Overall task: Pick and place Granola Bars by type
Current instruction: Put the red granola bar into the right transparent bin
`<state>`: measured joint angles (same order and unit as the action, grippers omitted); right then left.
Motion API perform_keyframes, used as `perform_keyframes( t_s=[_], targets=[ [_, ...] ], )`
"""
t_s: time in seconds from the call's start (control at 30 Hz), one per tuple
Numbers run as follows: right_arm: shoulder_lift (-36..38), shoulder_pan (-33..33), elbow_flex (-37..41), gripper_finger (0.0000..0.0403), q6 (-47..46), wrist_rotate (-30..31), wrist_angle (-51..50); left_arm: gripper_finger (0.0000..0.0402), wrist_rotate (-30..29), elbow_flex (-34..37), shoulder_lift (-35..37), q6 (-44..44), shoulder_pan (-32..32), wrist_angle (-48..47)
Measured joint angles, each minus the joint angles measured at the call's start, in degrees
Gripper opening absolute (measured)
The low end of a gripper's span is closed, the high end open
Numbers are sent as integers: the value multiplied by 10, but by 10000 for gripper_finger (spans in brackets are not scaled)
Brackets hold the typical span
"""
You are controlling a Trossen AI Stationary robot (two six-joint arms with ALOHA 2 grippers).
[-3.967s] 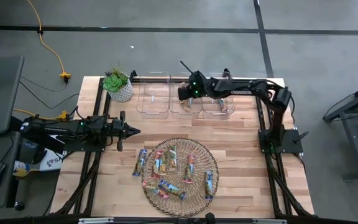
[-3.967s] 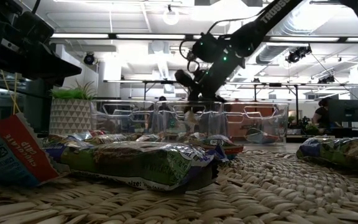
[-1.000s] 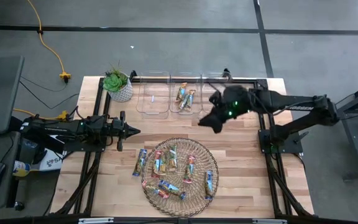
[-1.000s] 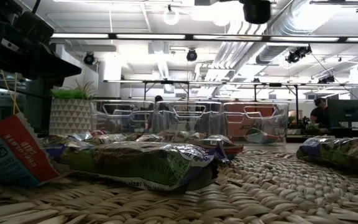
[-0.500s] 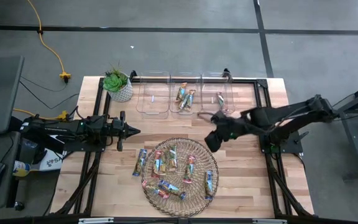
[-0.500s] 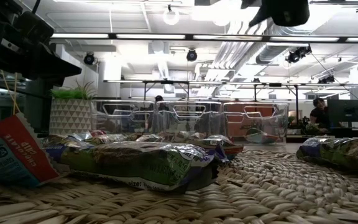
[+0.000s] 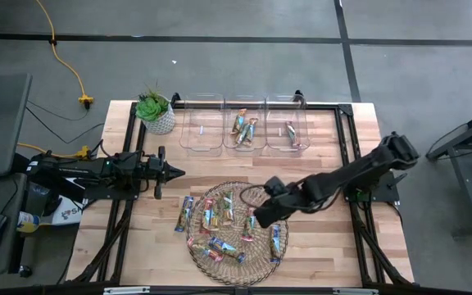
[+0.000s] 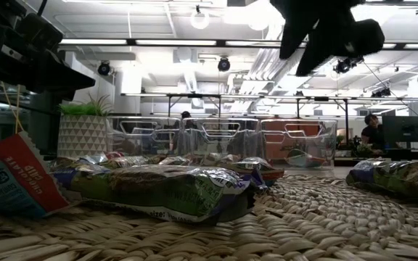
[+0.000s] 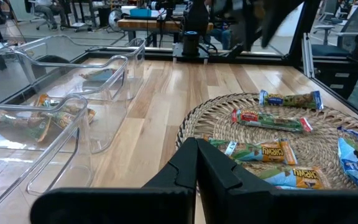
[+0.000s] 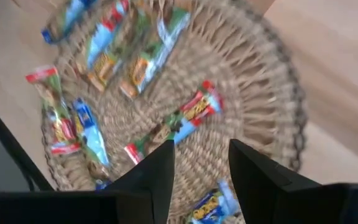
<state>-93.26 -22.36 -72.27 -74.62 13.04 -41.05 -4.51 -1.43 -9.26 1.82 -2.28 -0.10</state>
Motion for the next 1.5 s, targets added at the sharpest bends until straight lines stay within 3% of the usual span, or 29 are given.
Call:
perform_keyframes(
  t_s=[0.27, 0.47, 0.8, 1.03, 1.2, 1.5],
  targets=[
    [-49, 1, 0, 135, -7, -68, 61, 1, 0, 0, 0, 0, 0, 0],
    [-72, 2, 0, 135, -77, -31, 45, 1, 0, 0, 0, 0, 0, 0],
    [-91, 2, 0, 138, -77, -3, 47, 1, 0, 0, 0, 0, 0, 0],
    [-92, 2, 0, 193, -117, 19, 54, 1, 0, 0, 0, 0, 0, 0],
    [-104, 2, 0, 236, -168, -1, 99, 1, 0, 0, 0, 0, 0, 0],
    [-160, 28, 0, 248, -223, -50, 199, 1, 0, 0, 0, 0, 0, 0]
  ],
)
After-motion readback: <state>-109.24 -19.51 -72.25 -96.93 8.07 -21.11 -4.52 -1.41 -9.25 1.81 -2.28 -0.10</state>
